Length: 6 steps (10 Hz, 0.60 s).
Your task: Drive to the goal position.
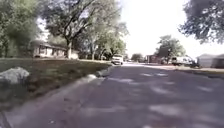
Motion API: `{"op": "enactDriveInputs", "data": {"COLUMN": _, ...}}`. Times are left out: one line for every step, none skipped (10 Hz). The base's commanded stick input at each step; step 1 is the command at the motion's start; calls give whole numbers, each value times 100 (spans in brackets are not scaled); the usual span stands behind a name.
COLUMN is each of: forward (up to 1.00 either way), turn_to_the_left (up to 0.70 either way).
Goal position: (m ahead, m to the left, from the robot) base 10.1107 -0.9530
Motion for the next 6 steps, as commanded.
{"op": "enactDriveInputs", "data": {"forward": 100, "turn_to_the_left": 0}}
{"op": "enactDriveInputs", "data": {"forward": 100, "turn_to_the_left": 0}}
{"op": "enactDriveInputs", "data": {"forward": 100, "turn_to_the_left": 0}}
{"op": "enactDriveInputs", "data": {"forward": 100, "turn_to_the_left": 0}}
{"op": "enactDriveInputs", "data": {"forward": 100, "turn_to_the_left": 0}}
{"op": "enactDriveInputs", "data": {"forward": 100, "turn_to_the_left": 0}}
